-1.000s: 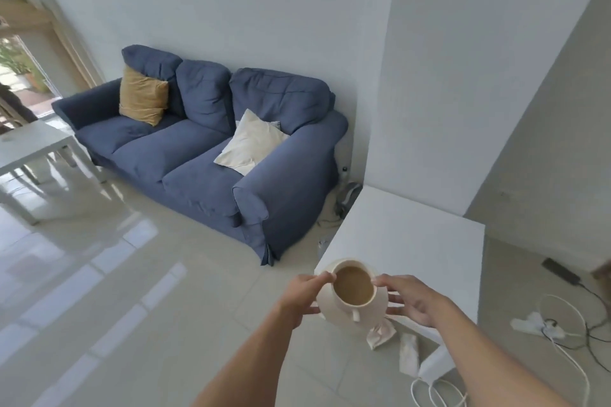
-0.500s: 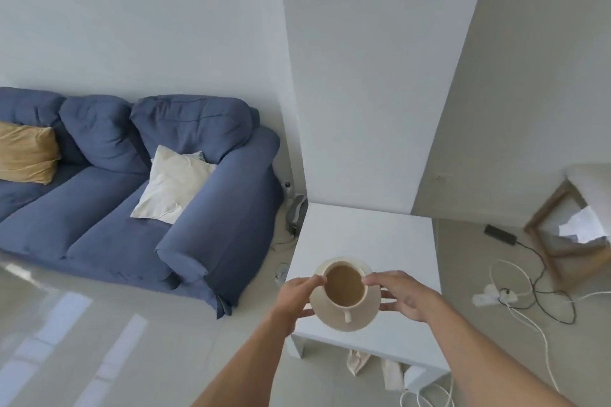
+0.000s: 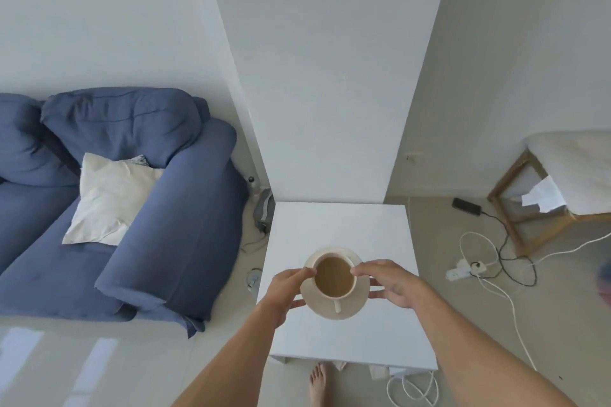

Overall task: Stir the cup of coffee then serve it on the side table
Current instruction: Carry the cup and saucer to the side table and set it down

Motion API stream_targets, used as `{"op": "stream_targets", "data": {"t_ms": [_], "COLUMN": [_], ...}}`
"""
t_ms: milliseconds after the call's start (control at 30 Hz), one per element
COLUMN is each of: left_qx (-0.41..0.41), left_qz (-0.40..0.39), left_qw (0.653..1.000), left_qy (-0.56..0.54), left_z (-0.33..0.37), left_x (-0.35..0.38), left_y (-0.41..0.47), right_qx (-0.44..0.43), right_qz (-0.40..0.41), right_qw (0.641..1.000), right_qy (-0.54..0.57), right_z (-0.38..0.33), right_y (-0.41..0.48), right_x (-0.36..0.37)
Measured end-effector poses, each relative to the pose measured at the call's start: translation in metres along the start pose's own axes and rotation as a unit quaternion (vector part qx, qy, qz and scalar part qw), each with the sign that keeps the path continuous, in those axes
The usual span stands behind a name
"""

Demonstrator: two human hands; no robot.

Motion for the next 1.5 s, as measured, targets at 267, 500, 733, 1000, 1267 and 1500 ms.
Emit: {"op": "stream_targets", "data": {"t_ms": [267, 500, 733, 1000, 1267, 1500], "left_qx": [-0.026, -0.057, -0.095, -0.132, -0.141, -0.148], "left_qz": [-0.023, -0.026, -0.043, -0.053, -0.058, -0.054], "left_qw": [0.999, 0.998, 0.994, 0.990, 0.988, 0.987], "left_qy": [0.019, 0.026, 0.025, 0.000, 0.000, 0.015], "left_z": [0.005, -0.006, -0.036, -0.084, -0.114, -0.129], "left_x": [-0.008, -0.016, -0.019, -0.017, -0.021, -0.021], "left_y": [0.073, 0.135, 0.192, 0.250, 0.293, 0.312], "right_qx": [0.038, 0.066, 0.097, 0.128, 0.137, 0.144], "right_qz": [0.012, 0.010, 0.013, 0.009, -0.006, -0.007], "right_qw": [0.998, 0.996, 0.992, 0.987, 0.985, 0.982], "right_qy": [0.040, 0.065, 0.081, 0.097, 0.108, 0.120], "right_z": [0.000, 0.010, 0.033, 0.070, 0.100, 0.117], "right_y": [0.063, 0.132, 0.190, 0.255, 0.301, 0.324], "right_x": [-0.013, -0.021, -0.031, -0.045, -0.054, -0.056]}}
Point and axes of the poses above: each hand's wrist, its own y-axis towards the middle knuckle, its own x-axis out of the palm, z = x × y, the point moved 4 cm from there along y, towards the middle knuckle, and after that the axes turned 1 degree about x, right-handed, at the moved point
